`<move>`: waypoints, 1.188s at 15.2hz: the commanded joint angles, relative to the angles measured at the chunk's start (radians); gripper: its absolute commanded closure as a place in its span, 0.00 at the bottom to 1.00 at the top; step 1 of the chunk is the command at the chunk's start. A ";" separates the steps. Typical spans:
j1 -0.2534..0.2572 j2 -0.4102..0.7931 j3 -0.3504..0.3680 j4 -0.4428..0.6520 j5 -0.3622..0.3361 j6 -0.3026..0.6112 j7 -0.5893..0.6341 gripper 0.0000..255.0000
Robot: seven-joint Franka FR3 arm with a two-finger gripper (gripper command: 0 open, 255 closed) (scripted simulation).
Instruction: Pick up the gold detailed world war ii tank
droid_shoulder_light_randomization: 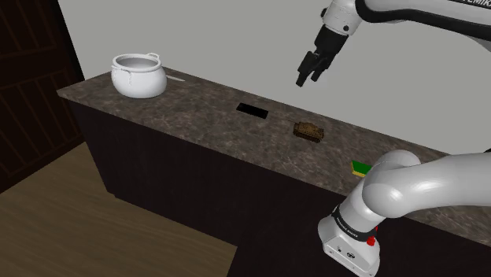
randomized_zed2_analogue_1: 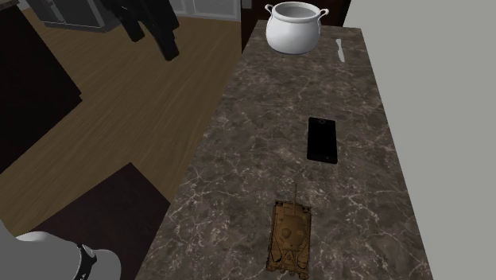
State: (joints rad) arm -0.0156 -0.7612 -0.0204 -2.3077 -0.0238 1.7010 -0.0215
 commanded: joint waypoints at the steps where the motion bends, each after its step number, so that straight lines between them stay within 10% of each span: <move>1: 0.000 0.000 0.000 0.000 0.000 0.000 0.000 0.00; 18: -0.064 0.277 -0.281 -0.134 -0.216 0.286 -0.418 0.00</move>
State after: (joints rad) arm -0.0766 -0.5080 -0.2861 -2.4350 -0.2282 1.9618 -0.4169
